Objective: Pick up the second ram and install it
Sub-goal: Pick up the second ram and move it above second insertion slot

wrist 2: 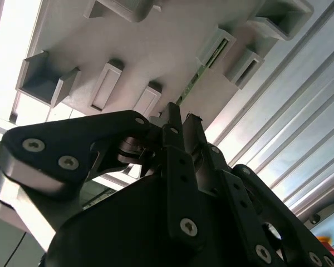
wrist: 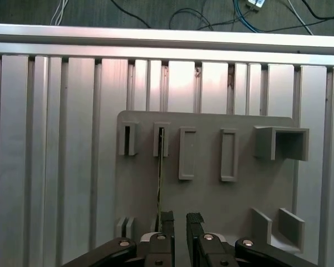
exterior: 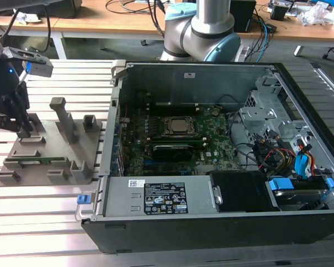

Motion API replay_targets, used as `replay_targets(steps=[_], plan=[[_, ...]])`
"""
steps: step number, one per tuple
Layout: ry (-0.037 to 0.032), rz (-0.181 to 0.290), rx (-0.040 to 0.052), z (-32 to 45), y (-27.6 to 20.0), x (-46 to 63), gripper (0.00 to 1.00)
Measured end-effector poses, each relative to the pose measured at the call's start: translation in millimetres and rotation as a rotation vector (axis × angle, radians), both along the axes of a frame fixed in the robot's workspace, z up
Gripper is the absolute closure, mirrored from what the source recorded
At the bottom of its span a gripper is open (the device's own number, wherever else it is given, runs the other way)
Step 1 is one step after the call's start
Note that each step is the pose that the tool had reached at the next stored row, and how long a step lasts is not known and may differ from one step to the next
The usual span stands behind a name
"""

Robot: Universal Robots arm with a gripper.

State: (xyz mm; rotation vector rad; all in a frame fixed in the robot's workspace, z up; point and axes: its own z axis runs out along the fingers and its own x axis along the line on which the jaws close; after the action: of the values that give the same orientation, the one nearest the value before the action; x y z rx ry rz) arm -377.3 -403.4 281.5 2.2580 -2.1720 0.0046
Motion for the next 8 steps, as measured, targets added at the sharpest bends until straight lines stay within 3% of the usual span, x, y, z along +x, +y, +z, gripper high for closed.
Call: replay_targets(steps=[8], plan=[[0.0000,0.000,0.0000,-9.6,0.0,0.0,0.76]])
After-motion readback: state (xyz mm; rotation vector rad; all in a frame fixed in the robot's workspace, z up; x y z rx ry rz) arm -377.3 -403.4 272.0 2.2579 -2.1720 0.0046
